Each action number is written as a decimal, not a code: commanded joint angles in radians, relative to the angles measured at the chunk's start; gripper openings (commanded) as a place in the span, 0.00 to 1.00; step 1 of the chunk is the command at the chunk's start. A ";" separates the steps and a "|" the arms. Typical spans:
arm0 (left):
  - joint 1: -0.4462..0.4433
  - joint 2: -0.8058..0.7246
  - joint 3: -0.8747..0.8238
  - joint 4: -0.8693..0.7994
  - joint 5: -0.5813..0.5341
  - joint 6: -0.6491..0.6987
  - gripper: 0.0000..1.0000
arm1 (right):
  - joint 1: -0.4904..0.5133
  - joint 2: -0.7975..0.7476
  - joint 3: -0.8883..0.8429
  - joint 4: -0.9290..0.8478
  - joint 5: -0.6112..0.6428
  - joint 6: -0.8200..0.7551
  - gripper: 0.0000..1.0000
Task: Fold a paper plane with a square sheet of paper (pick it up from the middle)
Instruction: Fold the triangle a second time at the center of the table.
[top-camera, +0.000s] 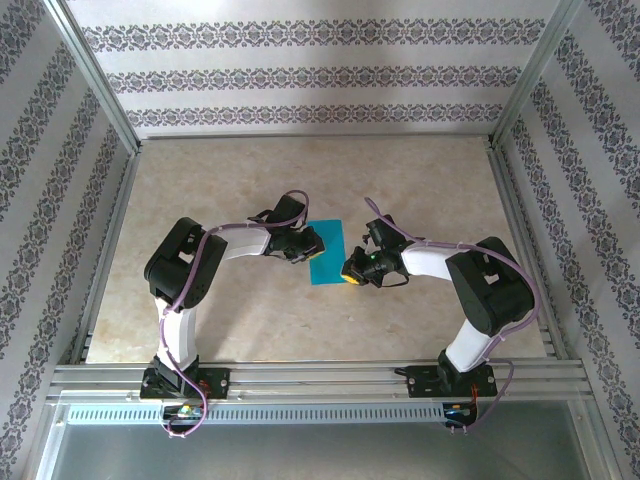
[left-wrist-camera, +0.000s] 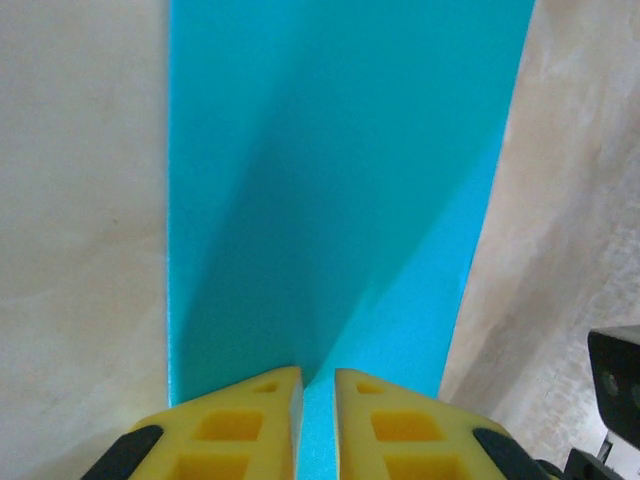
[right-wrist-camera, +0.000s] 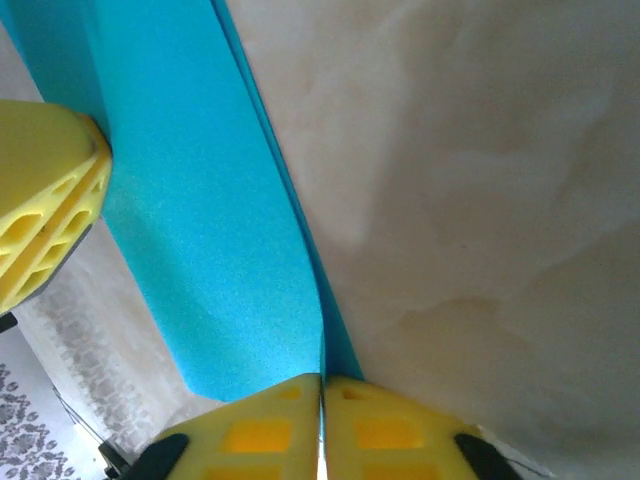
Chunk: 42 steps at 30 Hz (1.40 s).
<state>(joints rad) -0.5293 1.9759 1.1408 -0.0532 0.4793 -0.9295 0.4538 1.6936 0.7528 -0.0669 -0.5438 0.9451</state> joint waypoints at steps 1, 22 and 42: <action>-0.008 -0.038 -0.012 0.021 0.034 0.070 0.20 | -0.010 -0.010 -0.002 -0.016 0.005 0.006 0.06; 0.010 0.032 0.031 0.015 0.002 0.096 0.21 | -0.033 -0.091 -0.052 -0.073 -0.025 -0.017 0.01; 0.010 0.044 0.004 -0.007 0.006 0.069 0.19 | -0.008 0.001 0.095 0.041 -0.074 -0.057 0.03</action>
<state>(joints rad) -0.5236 1.9892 1.1549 -0.0360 0.4793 -0.8459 0.4347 1.6608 0.8169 -0.0551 -0.6117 0.9089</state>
